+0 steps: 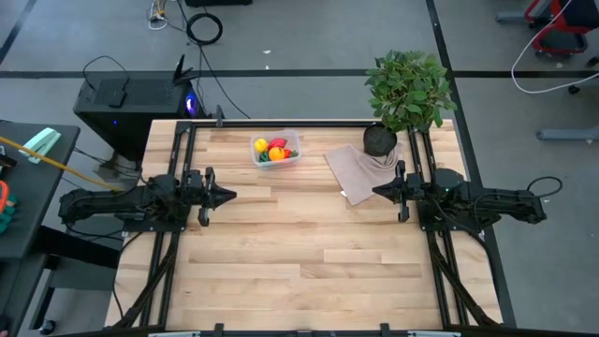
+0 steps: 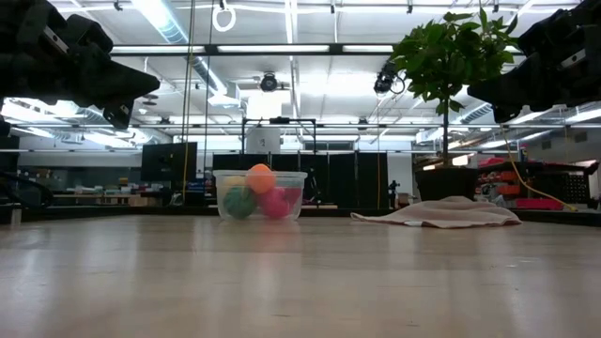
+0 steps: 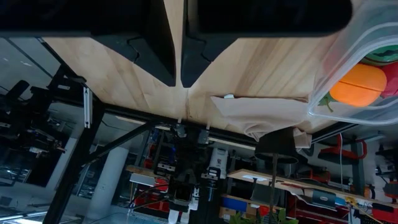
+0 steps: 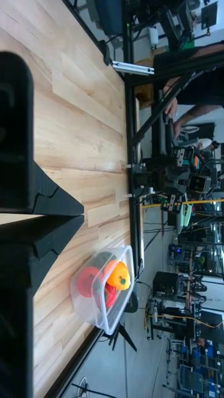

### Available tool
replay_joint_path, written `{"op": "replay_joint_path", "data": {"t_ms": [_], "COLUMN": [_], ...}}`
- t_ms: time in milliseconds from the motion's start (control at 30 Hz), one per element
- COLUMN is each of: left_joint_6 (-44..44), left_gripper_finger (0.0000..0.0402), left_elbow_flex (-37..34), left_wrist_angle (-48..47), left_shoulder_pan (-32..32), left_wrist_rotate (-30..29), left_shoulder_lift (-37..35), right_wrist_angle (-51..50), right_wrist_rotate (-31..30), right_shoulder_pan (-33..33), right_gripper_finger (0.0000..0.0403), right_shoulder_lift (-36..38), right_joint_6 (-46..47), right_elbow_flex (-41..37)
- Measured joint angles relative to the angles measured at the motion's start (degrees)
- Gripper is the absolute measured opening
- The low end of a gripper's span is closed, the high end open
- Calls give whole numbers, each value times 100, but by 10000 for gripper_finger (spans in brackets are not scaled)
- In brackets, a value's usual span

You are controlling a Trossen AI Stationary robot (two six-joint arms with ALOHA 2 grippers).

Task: Pick and placing Produce into tupperware
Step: Return to Home Position

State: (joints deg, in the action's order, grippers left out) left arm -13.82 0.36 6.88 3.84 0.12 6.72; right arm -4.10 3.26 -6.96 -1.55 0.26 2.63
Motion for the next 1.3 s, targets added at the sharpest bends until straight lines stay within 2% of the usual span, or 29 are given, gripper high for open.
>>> {"op": "replay_joint_path", "data": {"t_ms": [300, 700, 1067, 1300], "left_joint_6": [0, 0, 0, 0], "left_gripper_finger": [40, 28, 40, 35], "left_elbow_flex": [0, 0, 2, 0], "left_wrist_angle": [1, 0, 0, 2], "left_shoulder_pan": [0, 0, 0, 0], "left_wrist_rotate": [-2, -2, 0, -1], "left_shoulder_lift": [0, 2, 2, 2], "right_wrist_angle": [-1, -1, -2, -2], "right_wrist_rotate": [-1, -1, 0, -2], "right_shoulder_pan": [0, 0, 0, 0], "right_gripper_finger": [13, 13, 13, 13], "right_shoulder_lift": [-1, 0, 1, 1], "right_joint_6": [-1, 0, 1, -1], "right_elbow_flex": [0, 0, 0, 0]}}
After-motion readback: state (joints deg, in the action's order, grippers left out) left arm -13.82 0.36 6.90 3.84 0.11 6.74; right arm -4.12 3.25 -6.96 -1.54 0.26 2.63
